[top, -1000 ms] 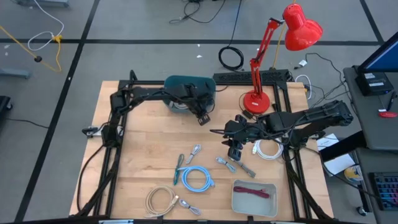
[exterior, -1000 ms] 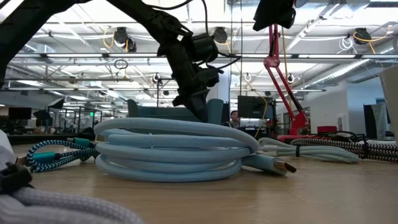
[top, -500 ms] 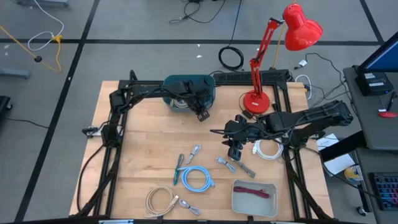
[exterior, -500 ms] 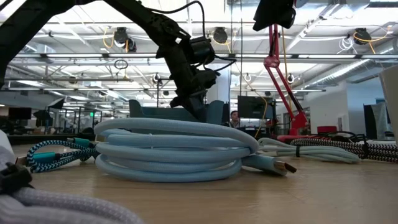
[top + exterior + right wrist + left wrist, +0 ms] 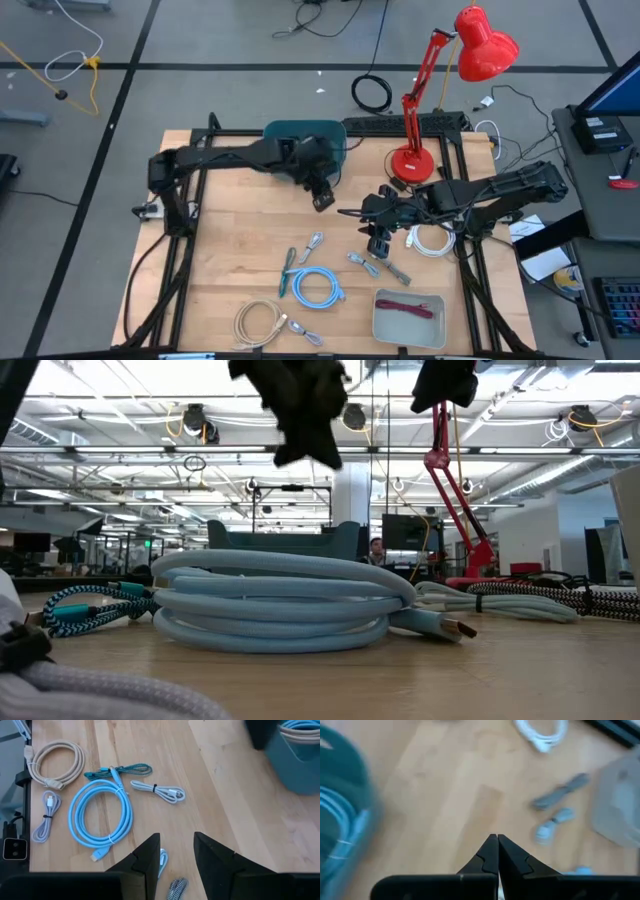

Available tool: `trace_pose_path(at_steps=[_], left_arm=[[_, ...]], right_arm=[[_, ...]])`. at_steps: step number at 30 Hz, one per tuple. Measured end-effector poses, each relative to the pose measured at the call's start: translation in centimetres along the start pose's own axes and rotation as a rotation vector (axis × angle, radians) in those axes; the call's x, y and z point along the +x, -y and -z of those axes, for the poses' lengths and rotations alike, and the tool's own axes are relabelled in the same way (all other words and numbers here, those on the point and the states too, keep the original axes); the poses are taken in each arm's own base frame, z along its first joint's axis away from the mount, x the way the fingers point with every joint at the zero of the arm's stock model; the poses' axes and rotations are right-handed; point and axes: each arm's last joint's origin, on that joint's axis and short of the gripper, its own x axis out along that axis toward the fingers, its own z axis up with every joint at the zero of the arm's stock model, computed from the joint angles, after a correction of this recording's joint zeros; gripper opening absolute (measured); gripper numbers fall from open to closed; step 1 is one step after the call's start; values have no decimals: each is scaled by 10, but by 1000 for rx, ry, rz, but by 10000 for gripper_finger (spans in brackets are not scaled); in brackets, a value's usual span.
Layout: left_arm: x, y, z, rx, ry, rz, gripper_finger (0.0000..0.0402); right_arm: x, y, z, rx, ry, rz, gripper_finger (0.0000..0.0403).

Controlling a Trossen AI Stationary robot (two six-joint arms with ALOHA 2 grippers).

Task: Sort cables into bins
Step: Put the white patterned charger cable into the gray bin

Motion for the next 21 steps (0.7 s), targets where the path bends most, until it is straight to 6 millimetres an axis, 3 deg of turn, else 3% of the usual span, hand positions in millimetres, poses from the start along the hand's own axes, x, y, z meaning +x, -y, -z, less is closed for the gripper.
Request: trace_pose_path(at_steps=[6,13,21], left_arm=[[-25,68,22,33,14,54,0],[-35,141,71,61,-50,29,0],[-44,197,119,66,-14,-16,0]], right_arm=[[0,-2,2,-10,-25,-21,110],[-1,-6,5,28,-31,-31,110],[-1,-9,4,131,-8,-40,110]])
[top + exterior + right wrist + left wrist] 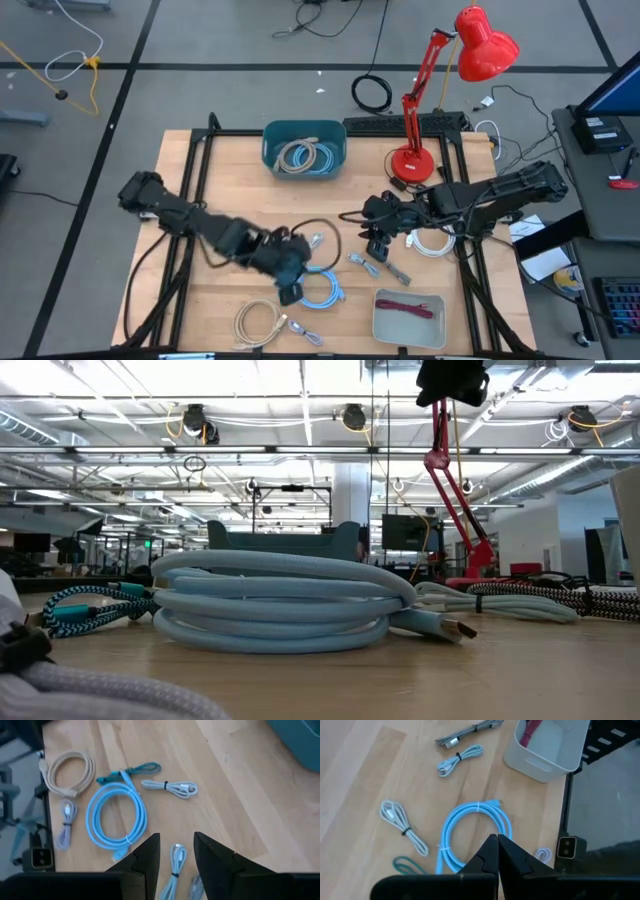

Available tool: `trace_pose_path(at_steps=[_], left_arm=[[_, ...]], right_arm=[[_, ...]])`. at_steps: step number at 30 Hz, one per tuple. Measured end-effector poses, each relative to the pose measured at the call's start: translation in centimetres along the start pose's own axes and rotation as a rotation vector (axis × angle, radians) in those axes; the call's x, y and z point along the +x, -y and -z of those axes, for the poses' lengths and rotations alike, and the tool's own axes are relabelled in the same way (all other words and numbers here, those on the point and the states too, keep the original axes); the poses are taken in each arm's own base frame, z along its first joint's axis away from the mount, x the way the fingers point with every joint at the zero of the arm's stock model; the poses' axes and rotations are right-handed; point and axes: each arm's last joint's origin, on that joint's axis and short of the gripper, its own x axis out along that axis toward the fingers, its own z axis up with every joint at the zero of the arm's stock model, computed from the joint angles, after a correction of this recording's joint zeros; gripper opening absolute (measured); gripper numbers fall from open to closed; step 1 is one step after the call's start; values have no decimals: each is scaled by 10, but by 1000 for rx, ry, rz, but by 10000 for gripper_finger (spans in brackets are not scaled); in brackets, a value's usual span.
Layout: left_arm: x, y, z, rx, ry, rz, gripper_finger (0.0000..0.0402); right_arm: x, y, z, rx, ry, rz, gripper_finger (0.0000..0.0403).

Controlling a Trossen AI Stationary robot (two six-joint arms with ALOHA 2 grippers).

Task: Sort cables into bins
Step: Put the white patterned charger cable into the gray bin

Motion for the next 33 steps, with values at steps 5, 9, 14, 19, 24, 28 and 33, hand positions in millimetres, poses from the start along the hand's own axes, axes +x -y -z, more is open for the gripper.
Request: trace_pose_path(at_steps=[5,9,14,19,24,28,33], left_arm=[[-11,28,32,-51,38,-49,1],[-17,43,57,-90,30,-87,1],[-28,49,87,-156,-23,-164,3],[-26,51,111,-221,-34,-199,3],[-8,49,141,-284,-57,-198,2],[8,44,157,-333,-58,-181,4],[19,42,161,-365,-48,-139,4]], right_arm=[[0,-1,-2,27,28,0,110],[0,-1,-2,45,51,26,110],[-1,-5,-1,67,68,27,110],[-2,-11,2,59,96,42,110],[-3,-16,4,64,120,40,110],[-2,-21,6,60,124,20,110],[3,-23,14,94,65,53,110]])
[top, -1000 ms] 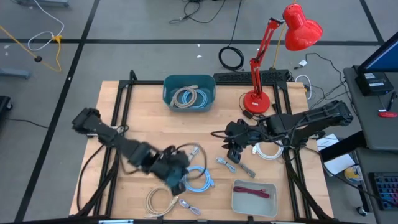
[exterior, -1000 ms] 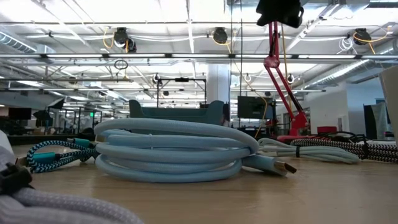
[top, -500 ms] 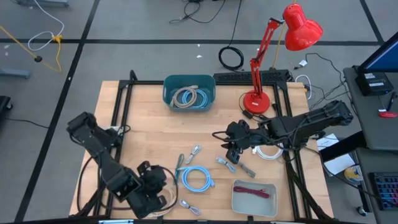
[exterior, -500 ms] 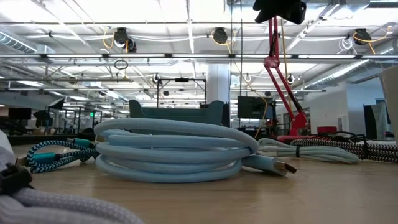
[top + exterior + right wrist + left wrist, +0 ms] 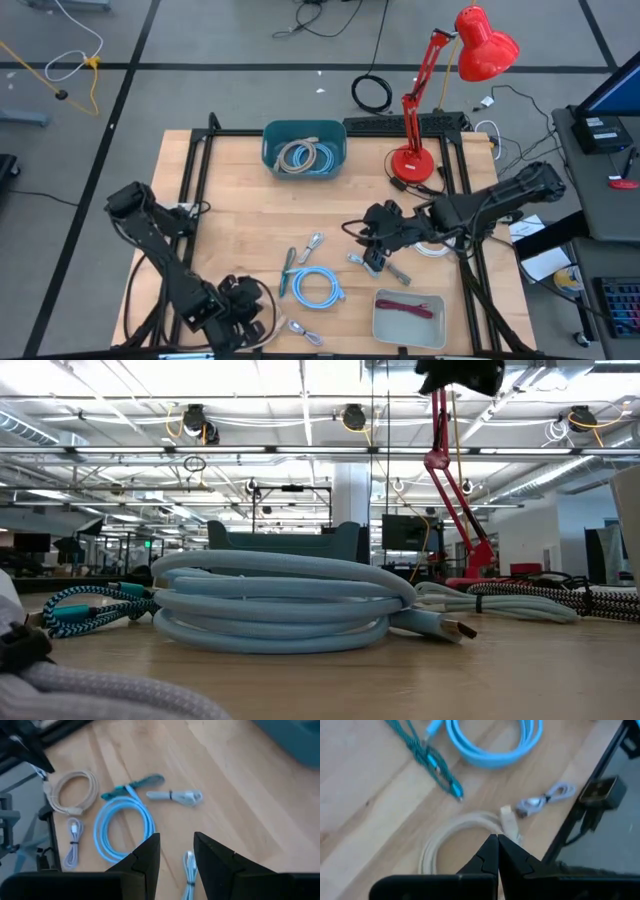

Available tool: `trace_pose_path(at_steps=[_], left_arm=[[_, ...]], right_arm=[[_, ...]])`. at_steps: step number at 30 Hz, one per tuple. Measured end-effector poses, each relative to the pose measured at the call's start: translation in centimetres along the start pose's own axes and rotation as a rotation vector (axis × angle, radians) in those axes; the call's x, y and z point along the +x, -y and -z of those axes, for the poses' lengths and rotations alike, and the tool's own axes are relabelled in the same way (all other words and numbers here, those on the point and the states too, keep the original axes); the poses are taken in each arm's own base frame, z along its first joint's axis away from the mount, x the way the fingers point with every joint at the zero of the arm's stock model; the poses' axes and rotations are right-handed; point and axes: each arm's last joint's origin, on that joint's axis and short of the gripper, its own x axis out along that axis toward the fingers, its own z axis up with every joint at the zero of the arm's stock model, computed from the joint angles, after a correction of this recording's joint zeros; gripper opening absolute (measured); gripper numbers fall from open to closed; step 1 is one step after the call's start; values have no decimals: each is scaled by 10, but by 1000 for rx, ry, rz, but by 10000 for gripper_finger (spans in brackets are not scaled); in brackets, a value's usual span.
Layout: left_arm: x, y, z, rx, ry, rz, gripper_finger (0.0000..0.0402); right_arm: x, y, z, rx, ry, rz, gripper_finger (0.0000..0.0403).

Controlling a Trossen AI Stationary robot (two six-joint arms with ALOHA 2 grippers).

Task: Sort cables into bins
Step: Put the white patterned charger cable into the gray bin

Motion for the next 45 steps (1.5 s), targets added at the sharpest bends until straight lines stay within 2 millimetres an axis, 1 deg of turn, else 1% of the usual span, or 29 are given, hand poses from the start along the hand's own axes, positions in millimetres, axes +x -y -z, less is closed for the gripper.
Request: trace_pose_path(at_steps=[3,8,10,12,14,18,22,25,29,33,37,41,45], left_arm=[[2,0,-6,-12,21,1,4],[4,3,-15,-4,49,29,6],[5,4,-18,7,54,38,8],[6,4,-21,14,59,40,8],[7,4,-23,17,61,40,6],[9,5,-28,27,63,41,4],[11,5,-32,41,59,52,7],[12,6,-35,50,55,59,2],[12,6,-36,52,49,58,8],[12,6,-36,62,49,61,2],[12,6,-36,75,46,61,8],[12,6,-36,80,41,62,2],[12,6,-36,86,41,62,10]], right_arm=[[8,8,12,107,-58,61,109],[33,29,47,251,-189,155,109],[44,38,64,257,-252,164,109],[54,45,81,238,-269,174,109],[58,48,90,220,-267,157,110],[60,47,97,214,-255,124,121],[60,47,103,189,-272,129,138],[61,51,110,188,-315,147,153],[59,54,117,186,-370,174,178],[57,54,120,170,-388,188,202],[57,50,121,179,-414,141,220],[55,47,125,190,-428,135,228],[56,46,128,196,-433,150,228]])
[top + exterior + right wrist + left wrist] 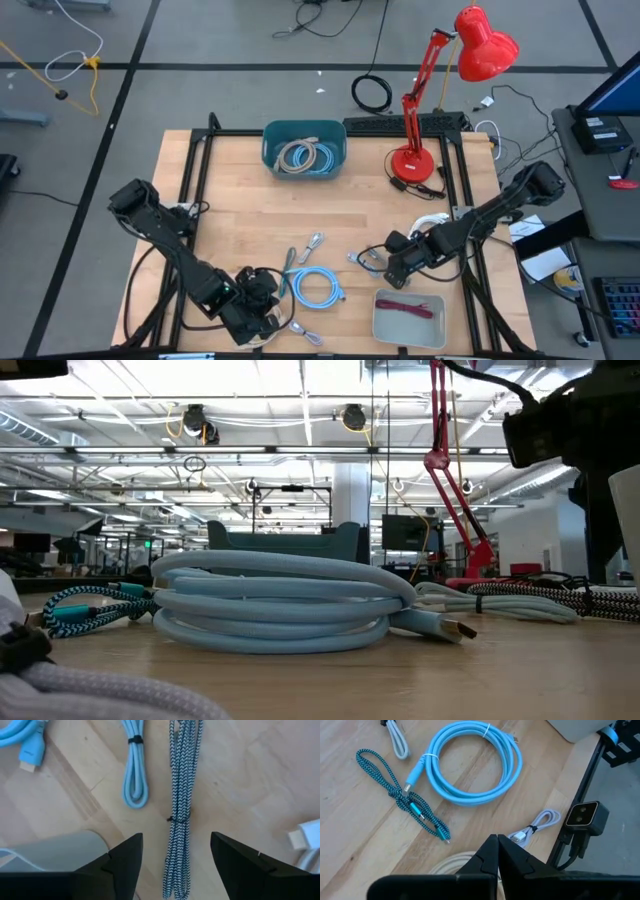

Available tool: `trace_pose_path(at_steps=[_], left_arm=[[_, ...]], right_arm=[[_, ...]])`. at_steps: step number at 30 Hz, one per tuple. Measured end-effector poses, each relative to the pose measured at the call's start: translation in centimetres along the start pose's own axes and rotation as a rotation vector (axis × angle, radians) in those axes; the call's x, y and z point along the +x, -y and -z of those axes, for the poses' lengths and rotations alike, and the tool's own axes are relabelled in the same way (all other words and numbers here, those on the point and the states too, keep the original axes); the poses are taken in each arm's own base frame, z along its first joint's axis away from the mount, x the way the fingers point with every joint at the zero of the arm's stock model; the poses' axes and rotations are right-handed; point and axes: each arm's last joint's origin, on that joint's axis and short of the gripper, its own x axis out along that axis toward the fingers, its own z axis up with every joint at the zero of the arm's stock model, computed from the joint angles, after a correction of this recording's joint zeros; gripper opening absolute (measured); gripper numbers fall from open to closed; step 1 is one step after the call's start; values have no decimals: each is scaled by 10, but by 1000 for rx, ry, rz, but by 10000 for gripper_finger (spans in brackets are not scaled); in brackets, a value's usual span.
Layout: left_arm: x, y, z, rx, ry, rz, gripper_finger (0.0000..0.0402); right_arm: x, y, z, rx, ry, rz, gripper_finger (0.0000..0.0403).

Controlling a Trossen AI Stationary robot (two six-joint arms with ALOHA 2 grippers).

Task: Sort cables into bins
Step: Put the white patterned charger cable into the gray bin

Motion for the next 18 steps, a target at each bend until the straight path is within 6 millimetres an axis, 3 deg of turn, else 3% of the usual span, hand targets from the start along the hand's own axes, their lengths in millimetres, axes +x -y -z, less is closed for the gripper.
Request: trace_pose_path(at_steps=[18], left_arm=[[0,0,0,16,-16,8,9]], right_arm=[[45,19,12,39,-21,39,227]])
